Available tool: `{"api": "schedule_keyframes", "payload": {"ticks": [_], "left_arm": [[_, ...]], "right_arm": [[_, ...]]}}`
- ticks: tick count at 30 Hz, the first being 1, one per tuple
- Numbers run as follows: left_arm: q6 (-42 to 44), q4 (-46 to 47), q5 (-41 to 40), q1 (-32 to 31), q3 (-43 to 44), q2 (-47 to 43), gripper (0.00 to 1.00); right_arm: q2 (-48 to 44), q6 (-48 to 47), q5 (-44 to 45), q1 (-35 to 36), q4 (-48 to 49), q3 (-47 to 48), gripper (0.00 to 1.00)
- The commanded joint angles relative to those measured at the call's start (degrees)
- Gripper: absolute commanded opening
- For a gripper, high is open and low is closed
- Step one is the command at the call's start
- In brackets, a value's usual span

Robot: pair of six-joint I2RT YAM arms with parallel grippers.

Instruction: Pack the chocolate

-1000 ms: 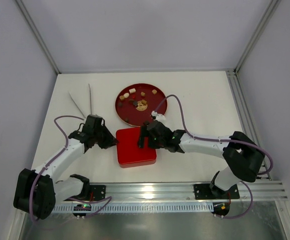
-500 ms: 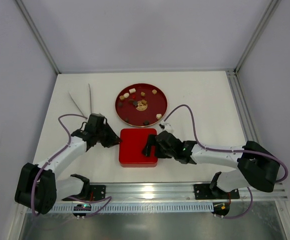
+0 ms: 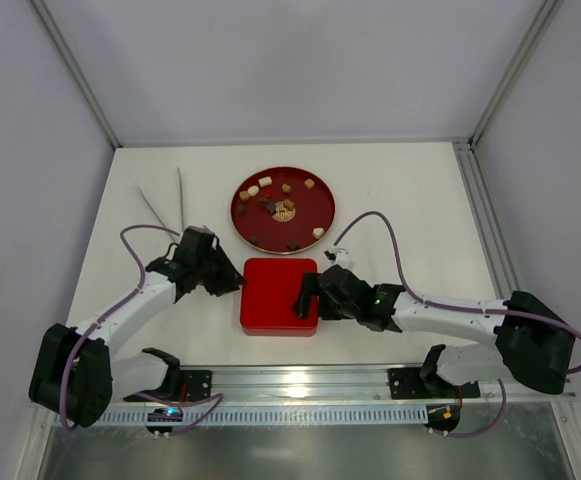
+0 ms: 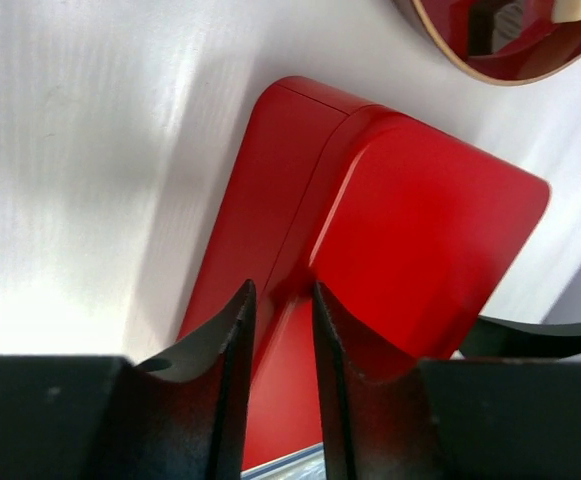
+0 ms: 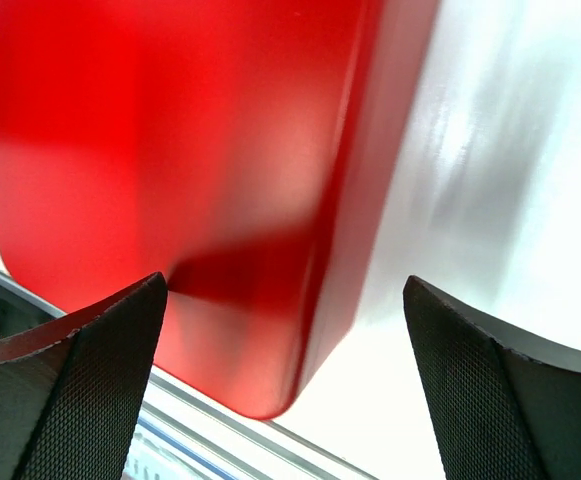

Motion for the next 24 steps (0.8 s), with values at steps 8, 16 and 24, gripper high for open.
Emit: {"api": "schedule_keyframes", "payload": {"ticks": [8, 16, 24], "left_arm": [[15.84, -18.01, -7.27, 0.00, 13.61, -2.73, 0.49], [24.47, -22.06, -5.69, 0.09, 25.75, -7.29, 0.59], [26.23, -25.14, -5.00, 0.27, 30.15, -13.18, 0.61]], "right_arm": [[-9.68, -13.62, 3.38, -5.51, -11.87, 8.96, 1.00], [-19.51, -20.75, 6.53, -13.44, -21.27, 21.71, 1.00], [-24.97, -22.34, 15.86, -13.61, -30.24, 27.09, 1.00]]}}
